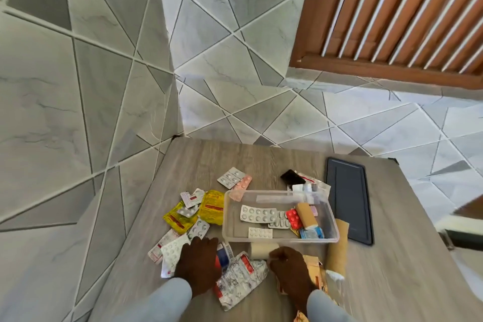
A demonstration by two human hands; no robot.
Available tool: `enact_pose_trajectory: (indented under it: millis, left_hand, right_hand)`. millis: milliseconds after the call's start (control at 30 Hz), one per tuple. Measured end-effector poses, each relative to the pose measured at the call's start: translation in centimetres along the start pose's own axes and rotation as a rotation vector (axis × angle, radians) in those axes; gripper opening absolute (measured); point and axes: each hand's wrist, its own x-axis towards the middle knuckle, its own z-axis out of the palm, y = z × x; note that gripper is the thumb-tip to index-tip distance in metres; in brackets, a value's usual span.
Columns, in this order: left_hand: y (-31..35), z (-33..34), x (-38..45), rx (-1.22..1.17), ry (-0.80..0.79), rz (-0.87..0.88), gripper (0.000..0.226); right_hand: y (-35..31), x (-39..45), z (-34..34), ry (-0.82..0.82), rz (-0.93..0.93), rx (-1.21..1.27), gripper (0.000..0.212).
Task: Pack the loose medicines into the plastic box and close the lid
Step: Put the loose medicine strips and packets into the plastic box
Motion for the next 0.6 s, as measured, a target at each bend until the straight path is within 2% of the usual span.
enact_pose_trajectory:
  millis: [200,333,533,600]
  left_hand:
    - [-1.5,-0.7,0.1,-0.057,0.001,0.087,0.069]
    - [-2.5,-2.0,0.1,-0.128,0.003,0.079,0.068]
    - [-4.0,-2.6,-0.3,-0.329,-0.006,-0.013,0.079]
    - [-4.3,-2.9,-0.3,-0.398,-0.005,-0.010,0.072]
  right_hand:
    - [-0.3,-0.3,0.4,0.023,0.028,0.122,0.007]
    - [-0.6,-0.1,0.0,0.036,-0.045,0.145,0.008]
    - [-0.2,-0.1,-1.6,0.004,-0.143,0.094,0.023]
    - [-0.2,-0.1,-2.2,0.008,-0.179,0.104,0.030]
